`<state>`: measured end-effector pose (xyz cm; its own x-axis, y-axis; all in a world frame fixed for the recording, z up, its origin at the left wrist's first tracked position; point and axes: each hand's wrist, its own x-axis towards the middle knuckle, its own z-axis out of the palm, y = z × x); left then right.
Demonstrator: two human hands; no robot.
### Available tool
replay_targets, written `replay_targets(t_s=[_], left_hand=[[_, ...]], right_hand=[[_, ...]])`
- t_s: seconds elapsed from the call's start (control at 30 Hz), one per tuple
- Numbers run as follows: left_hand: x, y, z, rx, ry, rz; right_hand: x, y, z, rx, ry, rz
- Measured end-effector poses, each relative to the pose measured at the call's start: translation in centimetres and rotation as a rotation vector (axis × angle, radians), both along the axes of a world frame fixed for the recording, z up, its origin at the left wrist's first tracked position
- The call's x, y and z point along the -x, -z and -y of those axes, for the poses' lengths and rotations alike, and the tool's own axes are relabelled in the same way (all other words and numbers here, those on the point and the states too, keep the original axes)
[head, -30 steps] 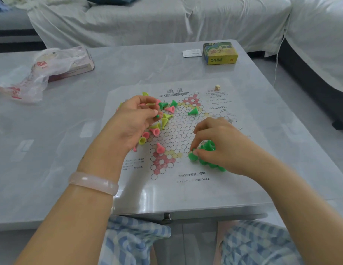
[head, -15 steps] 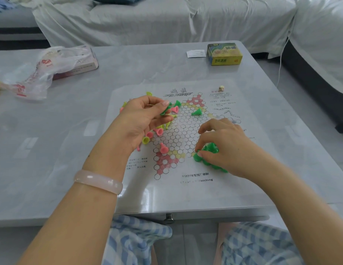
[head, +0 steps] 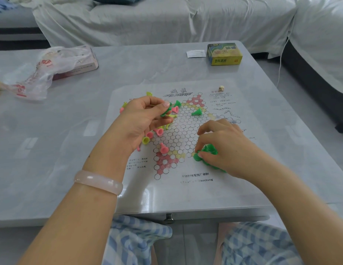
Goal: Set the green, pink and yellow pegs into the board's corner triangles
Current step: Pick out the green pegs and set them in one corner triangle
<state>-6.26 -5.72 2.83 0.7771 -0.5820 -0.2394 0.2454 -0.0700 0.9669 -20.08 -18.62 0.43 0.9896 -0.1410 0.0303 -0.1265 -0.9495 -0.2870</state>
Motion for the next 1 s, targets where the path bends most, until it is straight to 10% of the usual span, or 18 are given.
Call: replay_targets(t_s=[0.73, 1.0], left_hand=[[0.0, 0.1, 0.0, -0.009, 0.026, 0.014], [0.1, 0.0, 0.0, -0.023, 0.025, 0.038]], right_hand=[[0.0, -0.4, 0.3, -0.005, 0.000, -0.002], [1.0, -0.8, 4.1, -0.086, 0.387, 0.160]])
